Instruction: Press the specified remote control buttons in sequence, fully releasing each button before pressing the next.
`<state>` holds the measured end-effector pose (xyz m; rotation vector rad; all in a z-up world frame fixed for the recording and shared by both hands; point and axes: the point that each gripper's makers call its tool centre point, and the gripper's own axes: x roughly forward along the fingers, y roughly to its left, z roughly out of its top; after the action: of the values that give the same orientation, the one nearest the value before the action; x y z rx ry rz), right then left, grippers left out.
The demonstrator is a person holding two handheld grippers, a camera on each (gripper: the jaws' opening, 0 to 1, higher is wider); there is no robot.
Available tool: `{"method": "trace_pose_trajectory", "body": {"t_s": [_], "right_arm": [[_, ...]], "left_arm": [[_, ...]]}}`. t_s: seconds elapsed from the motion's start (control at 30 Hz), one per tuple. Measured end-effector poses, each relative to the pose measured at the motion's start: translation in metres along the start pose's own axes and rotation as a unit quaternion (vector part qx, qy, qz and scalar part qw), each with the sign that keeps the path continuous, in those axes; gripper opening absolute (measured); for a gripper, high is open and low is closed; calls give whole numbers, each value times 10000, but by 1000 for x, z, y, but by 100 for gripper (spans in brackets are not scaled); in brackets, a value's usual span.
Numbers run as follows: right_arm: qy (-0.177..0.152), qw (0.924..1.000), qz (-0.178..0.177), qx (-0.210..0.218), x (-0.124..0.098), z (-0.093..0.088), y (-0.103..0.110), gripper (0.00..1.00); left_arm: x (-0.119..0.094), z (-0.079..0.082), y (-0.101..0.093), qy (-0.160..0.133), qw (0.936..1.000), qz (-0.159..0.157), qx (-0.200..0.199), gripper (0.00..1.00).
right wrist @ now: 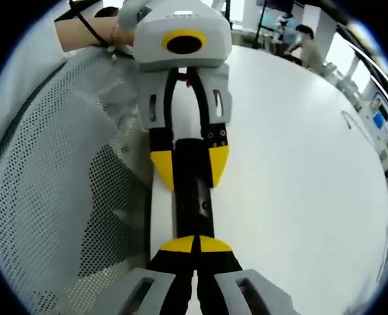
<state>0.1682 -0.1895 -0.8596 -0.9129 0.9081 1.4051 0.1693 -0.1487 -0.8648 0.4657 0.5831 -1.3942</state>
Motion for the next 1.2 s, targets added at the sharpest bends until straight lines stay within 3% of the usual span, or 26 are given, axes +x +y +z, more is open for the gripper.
{"method": "trace_pose_trajectory", "body": {"t_s": [0.37,0.5,0.67,0.77,1.2], "right_arm": [[15,9989,-30,459,1,1,-2,0],[-238,9982,-97,546,1,0,-1,0],[-646,9970,-265,328,-1,1,0,0],[-859,9938,-314,626,-1,1,-1,0],[-822,9952,-308,442,2,8,-1,0]], "left_arm": [[0,0,0,-14,10000,-16,-1,25],[0,0,-1,-15,10000,-11,1,25],[0,0,-1,-15,10000,-8,7,25],[0,0,-1,-16,10000,-2,7,25],[0,0,0,-16,10000,-4,-5,25]]}}
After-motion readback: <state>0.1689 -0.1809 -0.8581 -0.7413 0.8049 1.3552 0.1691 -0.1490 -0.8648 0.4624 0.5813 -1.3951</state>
